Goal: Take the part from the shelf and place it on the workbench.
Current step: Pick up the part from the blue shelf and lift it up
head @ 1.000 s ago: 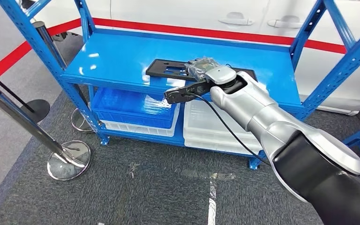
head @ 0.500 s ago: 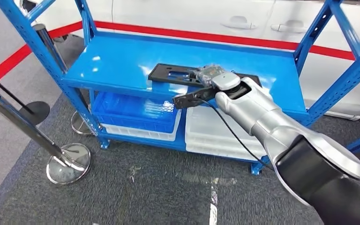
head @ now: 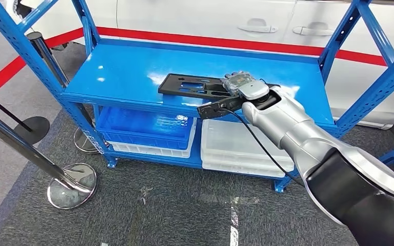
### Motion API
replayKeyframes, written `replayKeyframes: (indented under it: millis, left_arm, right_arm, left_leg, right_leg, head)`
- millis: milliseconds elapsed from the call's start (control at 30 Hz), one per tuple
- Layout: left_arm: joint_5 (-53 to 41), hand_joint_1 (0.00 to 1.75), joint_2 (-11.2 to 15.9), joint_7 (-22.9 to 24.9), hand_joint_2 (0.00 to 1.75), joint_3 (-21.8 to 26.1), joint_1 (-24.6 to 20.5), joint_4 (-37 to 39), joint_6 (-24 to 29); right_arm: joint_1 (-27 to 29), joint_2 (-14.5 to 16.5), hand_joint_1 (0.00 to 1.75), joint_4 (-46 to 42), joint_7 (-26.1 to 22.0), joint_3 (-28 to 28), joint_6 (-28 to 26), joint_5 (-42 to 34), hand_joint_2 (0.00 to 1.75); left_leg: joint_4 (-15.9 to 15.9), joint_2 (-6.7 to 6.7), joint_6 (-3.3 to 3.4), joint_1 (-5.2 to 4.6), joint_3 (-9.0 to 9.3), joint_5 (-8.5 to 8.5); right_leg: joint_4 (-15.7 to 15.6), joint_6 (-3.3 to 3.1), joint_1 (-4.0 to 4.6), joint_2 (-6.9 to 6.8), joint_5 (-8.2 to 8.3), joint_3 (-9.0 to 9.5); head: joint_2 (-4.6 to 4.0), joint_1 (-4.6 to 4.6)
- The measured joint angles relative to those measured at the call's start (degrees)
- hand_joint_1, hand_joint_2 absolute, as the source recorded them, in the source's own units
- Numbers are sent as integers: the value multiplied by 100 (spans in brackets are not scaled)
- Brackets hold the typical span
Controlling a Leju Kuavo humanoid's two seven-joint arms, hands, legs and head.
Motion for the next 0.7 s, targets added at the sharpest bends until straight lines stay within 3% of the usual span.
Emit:
replayKeyframes:
  millis: [100,167,233,267,300,367,433,467,533,600,633,700]
  left_arm:
    - [0,0,-4,-11,0,-3,2,0,0]
    - [0,0,-8,-21,0,-3,3,0,0]
    - [0,0,-8,-34,0,-3,5,0,0]
    - [0,0,-8,-40,0,-3,8,0,-1]
    - [1,0,-7,-44,0,-3,11,0,-1]
    - [1,0,-7,-46,0,-3,19,0,-2]
    - [1,0,-10,-43,0,-4,29,0,-2]
    - [1,0,-11,-41,0,-4,29,0,-2]
    - [3,0,-13,-39,0,-6,21,0,-3]
    - [6,0,-10,-40,0,-8,17,0,-4]
    - [7,0,-9,-43,0,-10,19,0,-4]
    - [9,0,0,-53,0,-16,15,1,-5]
  right_arm:
    - [7,-34,0,1,-4,-1,-5,4,0]
    - [8,-53,0,0,-14,-2,-9,3,87]
    - [31,-63,0,0,-34,-2,-10,2,175]
    - [56,-72,0,1,-45,-2,-11,3,175]
    - [83,-79,0,1,-55,-2,-14,6,175]
    - [114,-86,0,1,-67,-1,-24,15,175]
    - [105,-84,0,-1,-74,-2,-32,27,175]
    - [97,-83,0,-3,-79,-2,-33,38,175]
    - [97,-81,0,-6,-96,-2,-28,72,175]
    - [106,-83,0,-7,-114,-2,-18,101,175]
    - [105,-83,0,-7,-121,-2,-13,110,175]
    - [104,-84,0,-6,-139,-2,7,119,175]
  left_leg:
    - [-69,-8,121,8,34,-4]
    - [-108,-1,194,18,74,-2]
    - [-107,3,243,6,88,-22]
    - [-103,-1,257,-2,97,-35]
    - [-100,-7,268,-13,115,-51]
    - [-98,-18,275,-41,187,-101]
    - [-97,-18,257,-72,250,-158]
    - [-100,-14,241,-78,258,-176]
    - [-120,-6,198,-73,261,-190]
    - [-110,1,140,-73,264,-235]
    - [0,2,100,-72,221,-306]
    - [558,3,17,-45,-49,-554]
  right_leg:
    - [63,80,-2,-27,-59,-45]
    - [538,113,-4,-65,-289,-282]
    - [1263,125,1,-73,-544,-674]
    - [1515,122,2,-73,-580,-836]
    - [1572,108,7,-73,-509,-910]
    - [1055,36,38,-73,-78,-745]
    - [312,-65,85,-84,251,-390]
    - [100,-95,105,-90,289,-280]
    - [-34,-114,130,-96,240,-213]
    - [-117,-129,94,-97,239,-157]
    - [-165,-138,67,-99,241,-117]
    - [-218,-158,38,-101,233,-53]
  head:
    - [1,15]
    - [0,30]
    - [-1,35]
    - [-1,36]
    - [-1,39]
    - [-1,45]
    - [0,34]
    - [0,29]
    - [0,28]
    - [-1,36]
    - [-1,29]
    - [-1,13]
